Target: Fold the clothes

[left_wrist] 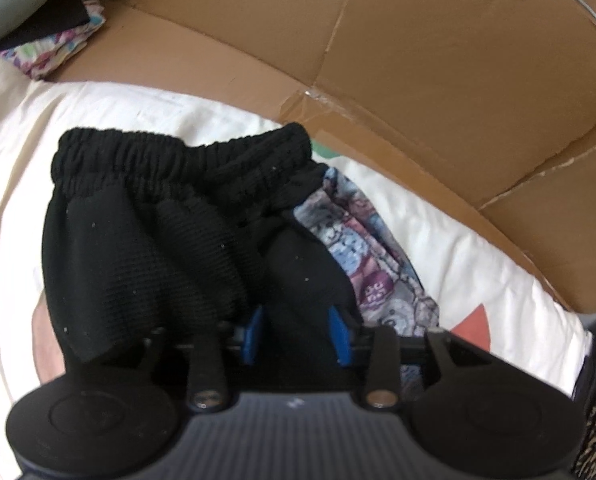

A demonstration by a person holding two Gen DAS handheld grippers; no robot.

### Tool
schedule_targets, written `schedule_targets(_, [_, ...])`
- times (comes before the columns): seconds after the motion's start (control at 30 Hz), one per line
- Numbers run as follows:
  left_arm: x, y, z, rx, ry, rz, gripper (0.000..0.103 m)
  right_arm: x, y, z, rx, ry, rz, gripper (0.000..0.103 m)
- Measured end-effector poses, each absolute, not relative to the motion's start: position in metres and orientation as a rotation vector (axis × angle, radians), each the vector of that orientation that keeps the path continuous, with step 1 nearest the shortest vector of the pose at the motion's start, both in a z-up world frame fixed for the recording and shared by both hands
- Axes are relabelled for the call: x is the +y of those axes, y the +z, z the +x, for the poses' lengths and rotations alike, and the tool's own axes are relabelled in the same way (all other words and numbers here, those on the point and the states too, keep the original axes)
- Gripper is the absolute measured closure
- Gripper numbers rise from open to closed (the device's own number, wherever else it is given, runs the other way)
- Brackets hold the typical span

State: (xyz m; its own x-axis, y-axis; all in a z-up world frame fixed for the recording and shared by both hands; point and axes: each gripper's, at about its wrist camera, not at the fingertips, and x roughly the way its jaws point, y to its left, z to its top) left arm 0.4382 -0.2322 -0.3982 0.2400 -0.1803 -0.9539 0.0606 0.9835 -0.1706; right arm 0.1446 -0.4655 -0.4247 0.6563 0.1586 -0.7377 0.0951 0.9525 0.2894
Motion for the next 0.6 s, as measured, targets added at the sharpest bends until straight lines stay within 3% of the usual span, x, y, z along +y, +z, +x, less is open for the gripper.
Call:
schedule_targets(0.37, [-0.232,-0.417,0.433,1.353,-0.112,-0.139,0.060,-0.466,-0.447,0.144,0.917,0.055,0.273,0.072])
schedule_targets(0.43, [-0.232,-0.417,0.432,1.349,-0.101,-0.132,0.065,-0.465,-0.449,0.144,0.926,0.061,0.264,0.071])
schedule_targets(0.5, [-0.231,-0.415,0.431,1.348,-0.079,-0.121,0.082,-0.464,-0.451,0.143,0.930,0.064,0.251,0.070])
schedule_targets(0.6, [-0.228,-0.411,0.431,1.344,-0.074,-0.121,0.098,-0.463,-0.453,0.143,0.936,0.069,0.240,0.070])
